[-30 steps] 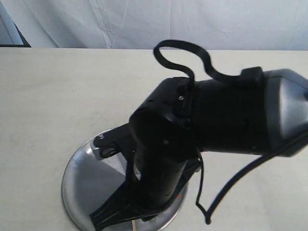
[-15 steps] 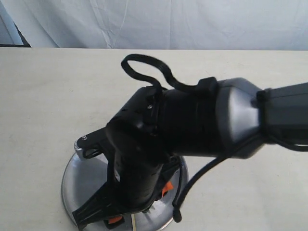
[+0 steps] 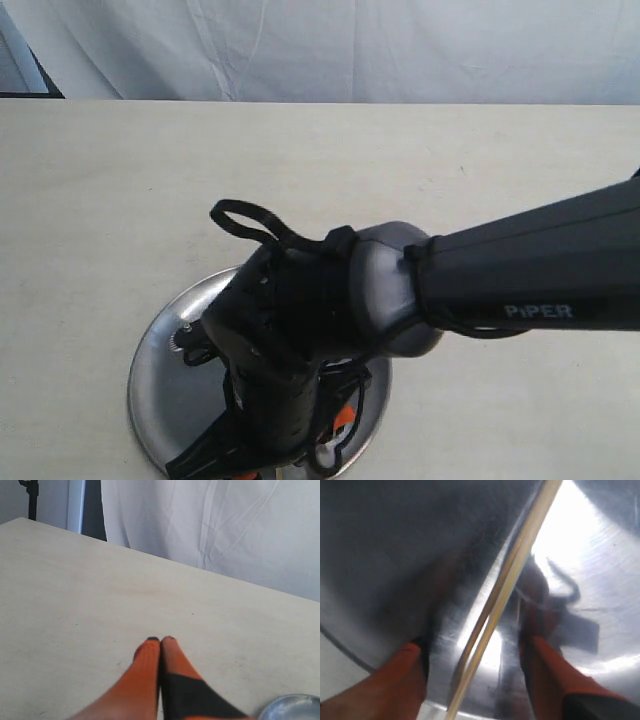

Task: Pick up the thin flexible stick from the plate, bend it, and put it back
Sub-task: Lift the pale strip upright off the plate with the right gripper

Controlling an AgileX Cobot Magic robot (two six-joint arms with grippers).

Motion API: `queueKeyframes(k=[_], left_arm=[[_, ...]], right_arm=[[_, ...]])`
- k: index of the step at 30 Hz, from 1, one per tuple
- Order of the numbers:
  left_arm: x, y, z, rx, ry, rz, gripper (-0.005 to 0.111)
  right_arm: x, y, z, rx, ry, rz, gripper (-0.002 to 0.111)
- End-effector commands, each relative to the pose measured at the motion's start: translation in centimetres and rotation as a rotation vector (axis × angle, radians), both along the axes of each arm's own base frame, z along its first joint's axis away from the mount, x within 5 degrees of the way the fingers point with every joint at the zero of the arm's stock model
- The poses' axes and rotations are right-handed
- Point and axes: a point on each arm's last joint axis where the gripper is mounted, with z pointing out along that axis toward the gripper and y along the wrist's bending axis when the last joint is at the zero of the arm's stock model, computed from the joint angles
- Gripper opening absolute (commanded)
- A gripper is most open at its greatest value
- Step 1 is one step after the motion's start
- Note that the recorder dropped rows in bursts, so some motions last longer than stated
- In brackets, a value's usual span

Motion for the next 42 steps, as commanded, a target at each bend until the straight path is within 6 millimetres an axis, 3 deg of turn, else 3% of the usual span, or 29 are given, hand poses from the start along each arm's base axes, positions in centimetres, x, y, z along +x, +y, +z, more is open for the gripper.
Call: queueKeyframes(k=[1,3,4,6,7,10,14,21,22,26,28,32,37,38,40,41,42], left_arm=[[0.0,-0.1,0.1,0.005,-0.015,-0.01,0.0],[0.0,-0.1,0.1,0.005,-0.015,-0.01,0.0],[0.0,-0.1,0.1,0.005,-0.015,-0.01,0.0],[0.0,-0.1,0.1,0.005,-0.015,-0.01,0.0],[0.0,-0.1,0.1,0.005,-0.015,-0.01,0.0],[0.0,-0.1,0.1,0.005,-0.015,-0.01,0.0],[0.0,-0.1,0.1,0.005,-0.015,-0.01,0.0],[0.0,-0.1,0.1,0.005,-0.015,-0.01,0.0],[0.0,-0.1,0.1,0.005,-0.015,-0.01,0.0],[0.0,0.0,0.1,0.015,-0.015,-0.01,0.0],[0.0,0.4,0.3,0.248,-0.033,-0.003,0.0],[0.0,0.6,0.6,0.419,-0.053,0.0,0.0],[0.0,0.9,1.3,0.766,-0.09,0.004,0.0],[0.1,0.9,1.3,0.765,-0.096,-0.001,0.0],[0.1,-0.5,1.9,0.414,-0.216,-0.091,0.0],[0.0,-1.4,2.5,0.131,-0.293,-0.166,0.0],[-0.1,-1.8,2.9,0.039,-0.329,-0.209,0.0]], right_arm=[[0.1,0.1,-1.0,-0.023,0.0,0.004,0.055],[0.1,0.2,-1.3,-0.029,0.001,0.003,0.048],[0.1,0.2,-1.3,-0.023,-0.003,0.003,0.038],[0.2,0.3,-1.3,-0.013,-0.012,0.006,0.008],[0.2,0.3,-1.3,-0.012,-0.014,0.007,0.0],[0.4,0.2,-1.1,-0.019,-0.038,0.037,0.0],[0.7,0.1,0.8,0.004,-0.094,0.065,0.0],[0.7,-0.8,6.6,0.105,-0.239,0.105,0.0],[0.6,-1.3,8.5,0.141,-0.283,0.112,0.0],[0.0,-2.4,12.2,0.219,-0.359,0.125,0.0],[-1.0,-3.9,16.0,0.299,-0.435,0.159,0.0],[-2.9,-7.1,20.5,0.356,-0.511,0.205,0.0],[-5.2,-10.6,23.2,0.379,-0.543,0.241,-0.001],[-5.5,-10.9,23.1,0.398,-0.546,0.238,-0.001],[-6.4,-11.9,22.3,0.455,-0.546,0.229,-0.001],[-7.0,-12.3,21.7,0.503,-0.537,0.209,-0.001],[-7.2,-12.5,21.4,0.525,-0.531,0.189,-0.001]])
